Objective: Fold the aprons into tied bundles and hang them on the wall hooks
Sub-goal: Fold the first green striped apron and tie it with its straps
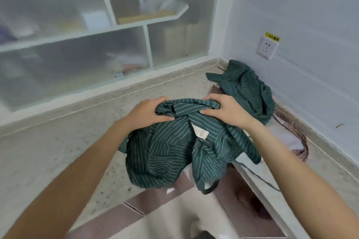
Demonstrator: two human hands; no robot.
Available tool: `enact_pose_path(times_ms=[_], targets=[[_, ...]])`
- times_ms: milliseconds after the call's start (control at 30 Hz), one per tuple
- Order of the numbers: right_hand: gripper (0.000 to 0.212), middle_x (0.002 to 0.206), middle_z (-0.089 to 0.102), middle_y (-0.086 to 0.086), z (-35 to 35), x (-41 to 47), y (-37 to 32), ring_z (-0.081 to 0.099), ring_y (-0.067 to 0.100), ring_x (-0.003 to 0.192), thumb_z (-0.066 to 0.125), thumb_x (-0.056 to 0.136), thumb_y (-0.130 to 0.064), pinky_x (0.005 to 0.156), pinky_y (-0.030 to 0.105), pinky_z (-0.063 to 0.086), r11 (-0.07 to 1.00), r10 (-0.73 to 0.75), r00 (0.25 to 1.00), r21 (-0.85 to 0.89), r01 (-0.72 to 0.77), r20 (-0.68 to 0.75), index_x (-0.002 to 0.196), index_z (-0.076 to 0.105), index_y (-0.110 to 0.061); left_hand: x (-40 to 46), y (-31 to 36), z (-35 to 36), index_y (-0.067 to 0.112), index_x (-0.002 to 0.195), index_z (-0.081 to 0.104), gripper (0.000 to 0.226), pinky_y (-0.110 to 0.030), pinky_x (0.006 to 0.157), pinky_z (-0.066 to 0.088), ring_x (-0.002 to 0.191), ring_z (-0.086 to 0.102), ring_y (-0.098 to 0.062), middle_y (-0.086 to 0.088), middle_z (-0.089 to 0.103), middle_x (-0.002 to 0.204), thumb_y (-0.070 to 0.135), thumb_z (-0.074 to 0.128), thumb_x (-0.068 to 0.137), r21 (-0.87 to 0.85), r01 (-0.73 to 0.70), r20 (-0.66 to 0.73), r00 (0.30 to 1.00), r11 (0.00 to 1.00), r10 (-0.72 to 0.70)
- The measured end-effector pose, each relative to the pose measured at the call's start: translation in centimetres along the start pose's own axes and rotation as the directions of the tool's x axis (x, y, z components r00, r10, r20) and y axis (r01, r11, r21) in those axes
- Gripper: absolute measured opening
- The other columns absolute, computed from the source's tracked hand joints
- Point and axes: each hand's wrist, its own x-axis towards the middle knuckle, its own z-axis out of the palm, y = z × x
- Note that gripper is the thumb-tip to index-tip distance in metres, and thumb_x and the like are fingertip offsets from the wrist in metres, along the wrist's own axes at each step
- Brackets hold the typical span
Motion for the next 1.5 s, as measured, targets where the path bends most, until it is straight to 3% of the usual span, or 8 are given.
enact_pose_path(times_ms=[267,400,600,733,1033,1200,1367,1500], targets=[[0.030,0.112,0.063,-0.002,3.2,4.0,-4.0,0.058,0.019,0.104,0.074,0.079,-0.025,0.092,0.034,0.045,0.987,-0.031,0.982,0.162,0.001,0.186,0.106,0.062,-0.020,-5.9,-3.0,-3.4,0.026,0.146,0.025,0.087,-0.031,0.102,0.033,0.131,0.039,-0.021,0.001,0.036,0.148,0.061,0.061,0.075,0.090,0.258,0.019,0.965,0.962,-0.261],[0.044,0.108,0.053,-0.007,4.2,7.4,-6.1,0.048,0.009,0.101,0.070,0.082,-0.031,0.086,0.020,0.032,0.996,-0.086,0.957,0.032,0.081,0.278,0.120,0.060,-0.011,-7.8,-4.6,-5.4,0.025,0.145,0.027,0.103,-0.032,0.103,0.033,0.131,0.040,-0.020,0.003,0.037,0.148,0.085,0.043,0.063,0.110,0.366,-0.008,0.930,0.924,-0.367],[0.044,0.132,0.052,0.006,7.1,10.4,-8.9,0.049,0.025,0.121,0.045,0.097,-0.038,0.095,0.027,0.036,0.971,-0.103,0.859,-0.136,0.196,0.502,0.133,0.045,-0.012,-9.5,-7.8,-7.8,0.026,0.146,0.026,0.121,-0.031,0.108,0.026,0.135,0.034,-0.018,0.005,0.031,0.150,0.091,0.049,0.045,0.034,0.464,0.046,0.884,0.885,-0.466],[0.025,0.102,0.057,0.001,8.1,13.6,-10.0,0.054,0.019,0.090,0.052,0.093,-0.040,0.067,0.021,0.040,0.971,-0.119,0.862,-0.122,0.204,0.492,0.102,0.048,-0.017,-9.3,-10.6,-9.4,0.023,0.147,0.022,0.130,-0.035,0.111,0.024,0.137,0.029,-0.019,0.003,0.026,0.153,0.091,0.052,0.040,0.035,0.455,0.046,0.889,0.890,-0.456],[0.029,0.093,0.063,-0.005,8.7,20.1,-16.0,0.054,0.013,0.081,0.068,0.084,-0.029,0.065,0.025,0.035,0.914,-0.335,0.942,-0.241,0.326,0.001,0.110,0.058,-0.019,-3.6,-19.3,-14.8,0.018,0.125,0.051,0.092,-0.031,0.081,0.044,0.100,0.053,-0.015,0.000,0.059,0.117,0.085,0.051,0.062,0.106,0.240,-0.261,0.943,0.965,-0.206],[0.036,0.101,0.060,0.005,12.3,20.5,-18.7,0.058,0.028,0.089,0.070,0.076,-0.010,0.067,0.033,0.042,0.815,-0.479,0.873,-0.414,0.404,-0.089,0.109,0.058,-0.016,-4.8,-24.6,-16.7,0.014,0.120,0.060,0.041,-0.033,0.082,0.043,0.096,0.051,-0.016,-0.003,0.058,0.107,0.023,0.071,0.082,0.107,0.036,-0.359,0.933,0.994,0.005],[0.049,0.091,0.060,0.010,24.8,17.8,-18.9,0.058,0.032,0.076,0.073,0.060,0.003,0.064,0.033,0.045,0.698,-0.550,0.832,-0.503,0.509,0.078,0.107,0.062,-0.009,-10.4,-32.1,-14.7,0.014,0.090,0.074,0.025,-0.031,0.073,0.047,0.077,0.062,-0.022,-0.004,0.069,0.087,-0.003,0.073,0.072,0.239,0.065,-0.380,0.925,0.969,0.031],[0.052,0.110,0.056,0.012,34.6,15.2,-17.5,0.057,0.031,0.096,0.068,0.076,-0.005,0.078,0.039,0.048,0.810,-0.366,0.866,-0.341,0.477,0.342,0.126,0.052,-0.011,-15.5,-36.9,-10.9,0.020,0.092,0.075,0.028,-0.038,0.085,0.049,0.093,0.062,-0.025,-0.004,0.069,0.102,-0.001,0.072,0.074,0.203,0.260,-0.238,0.948,0.944,-0.210]])
